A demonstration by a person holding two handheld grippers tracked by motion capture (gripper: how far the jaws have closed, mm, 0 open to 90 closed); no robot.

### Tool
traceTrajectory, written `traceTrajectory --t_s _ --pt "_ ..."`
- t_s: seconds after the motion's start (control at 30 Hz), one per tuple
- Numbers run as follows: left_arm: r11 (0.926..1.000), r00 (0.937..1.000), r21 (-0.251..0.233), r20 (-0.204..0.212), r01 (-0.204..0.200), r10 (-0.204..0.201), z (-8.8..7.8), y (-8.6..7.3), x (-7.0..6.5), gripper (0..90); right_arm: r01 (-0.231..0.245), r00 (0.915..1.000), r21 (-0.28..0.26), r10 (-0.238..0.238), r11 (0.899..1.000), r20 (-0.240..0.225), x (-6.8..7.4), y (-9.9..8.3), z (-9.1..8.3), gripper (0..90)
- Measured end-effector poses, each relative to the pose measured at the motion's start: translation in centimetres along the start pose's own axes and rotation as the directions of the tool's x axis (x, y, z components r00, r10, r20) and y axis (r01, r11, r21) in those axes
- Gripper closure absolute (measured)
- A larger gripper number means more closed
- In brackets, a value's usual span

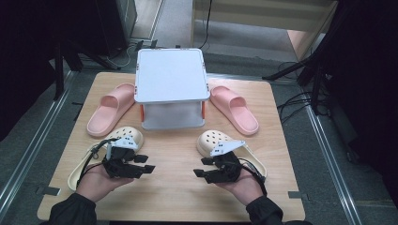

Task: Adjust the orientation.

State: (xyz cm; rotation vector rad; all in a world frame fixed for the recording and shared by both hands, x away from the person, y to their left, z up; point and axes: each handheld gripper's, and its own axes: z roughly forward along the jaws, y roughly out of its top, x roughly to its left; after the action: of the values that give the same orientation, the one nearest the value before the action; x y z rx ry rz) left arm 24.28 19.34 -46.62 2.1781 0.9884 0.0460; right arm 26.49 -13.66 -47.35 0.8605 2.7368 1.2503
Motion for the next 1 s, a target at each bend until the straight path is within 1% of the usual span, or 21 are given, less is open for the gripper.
traceTrajectory --t_s 0.03,0.1,0.13,0.17,0.2,0.23,0.27,0.37,0.47,0.53,0.6,0.63,0.67,0.7,0.73,0.77,0.83,0.9,0.93,0.97,1.0 --pt "1.0 1.0 0.004 -0.008 0.003 -0.003 -0.2 -0.3 0.1 48.6 0.009 1.0 -0.003 -0.009 1.0 0.0 -0.1 0.1 0.1 47.8" --pt "1.0 0.9999 0.005 -0.011 0.008 -0.008 -0.2 -0.4 0.1 45.9 0.004 1.0 0.001 -0.004 1.0 0.0 -0.2 0.2 0.2 47.8" --pt "0.9999 0.9999 0.009 -0.015 0.006 -0.006 -0.3 -0.6 0.2 45.9 -0.006 1.0 0.011 0.006 1.0 -0.002 -0.2 0.4 0.2 47.8" --pt "1.0 0.9997 0.009 -0.023 0.003 -0.003 -0.4 -0.7 0.2 44.8 0.001 1.0 0.025 -0.001 1.0 -0.003 -0.3 0.7 0.2 48.1" --pt "1.0 0.9995 0.007 -0.031 -0.002 0.002 -0.5 -0.8 0.2 44.8 0.001 1.0 0.025 -0.001 1.0 -0.003 -0.3 0.7 0.2 48.1" --pt "1.0 0.9994 0.009 -0.033 -0.002 0.002 -0.6 -0.9 0.3 45.1 0.017 0.9998 0.025 -0.017 1.0 -0.006 -0.3 1.0 0.2 48.4" --pt "1.0 0.9992 0.006 -0.039 0.006 -0.006 -1.0 -1.1 0.4 45.2 0.02 0.9998 0.027 -0.02 0.999 -0.008 -0.3 1.1 0.2 48.4" --pt "0.9999 0.9991 0.007 -0.041 0.014 -0.014 -1.3 -1.2 0.5 46.3 0.025 0.9995 0.033 -0.025 0.999 -0.018 -0.4 1.2 0.4 47.9" --pt "0.9995 0.9983 0.021 -0.054 0.022 -0.021 -1.8 -1.5 0.8 47.4 0.028 0.9994 0.036 -0.027 0.999 -0.021 -0.5 1.3 0.5 47.8" --pt "0.9993 0.9978 0.021 -0.061 0.029 -0.028 -2.2 -1.7 0.9 49.0 0.031 0.9992 0.04 -0.03 0.999 -0.027 -0.5 1.5 0.7 47.5" --pt "0.9991 0.9964 0.021 -0.076 0.038 -0.036 -2.9 -2.1 1.1 49.7 0.029 0.9993 0.047 -0.028 0.998 -0.025 -0.6 1.5 0.8 47.0" --pt "0.9991 0.9964 0.021 -0.076 0.038 -0.036 -2.9 -2.1 1.1 50.0 0.029 0.9993 0.051 -0.028 0.998 -0.025 -0.6 1.5 0.9 46.7" --pt "0.999 0.9951 0.015 -0.09 0.043 -0.042 -3.5 -2.5 1.3 51.0 0.034 0.9992 0.051 -0.033 0.998 -0.024 -0.7 1.6 1.0 46.6" --pt "0.999 0.9951 0.015 -0.09 0.043 -0.042 -3.5 -2.5 1.3 51.9 0.034 0.9992 0.051 -0.033 0.998 -0.024 -0.7 1.6 1.0 46.6" --pt "0.9988 0.995 0.013 -0.089 0.047 -0.046 -3.8 -2.6 1.4 52.5 0.031 0.9993 0.057 -0.029 0.998 -0.025 -0.7 1.7 1.1 46.6" --pt "0.9981 0.9939 0.0 -0.091 0.062 -0.062 -4.3 -3.0 1.7 53.0 0.03 0.9992 0.056 -0.029 0.998 -0.026 -0.7 1.7 1.1 46.6" --pt "0.9978 0.9931 -0.003 -0.097 0.067 -0.067 -4.6 -3.2 1.7 53.9 0.034 0.9991 0.053 -0.033 0.998 -0.027 -0.7 1.7 1.2 46.6" --pt "0.9968 0.9908 -0.011 -0.109 0.079 -0.08 -5.3 -3.7 1.9 53.9 0.041 0.9989 0.059 -0.04 0.997 -0.027 -0.8 1.8 1.3 46.6" --pt "0.9962 0.9902 -0.011 -0.11 0.086 -0.087 -5.4 -3.9 2.0 53.8 0.044 0.9988 0.06 -0.043 0.997 -0.022 -0.8 1.8 1.4 46.5" --pt "0.9959 0.9884 -0.012 -0.122 0.09 -0.091 -5.6 -4.1 2.1 53.8 0.043 0.9989 0.062 -0.042 0.997 -0.021 -0.8 1.9 1.4 46.5" --pt "0.9959 0.9884 -0.012 -0.122 0.09 -0.091 -5.6 -4.1 2.1 53.6 0.043 0.9989 0.062 -0.042 0.997 -0.021 -0.8 1.9 1.4 46.5"
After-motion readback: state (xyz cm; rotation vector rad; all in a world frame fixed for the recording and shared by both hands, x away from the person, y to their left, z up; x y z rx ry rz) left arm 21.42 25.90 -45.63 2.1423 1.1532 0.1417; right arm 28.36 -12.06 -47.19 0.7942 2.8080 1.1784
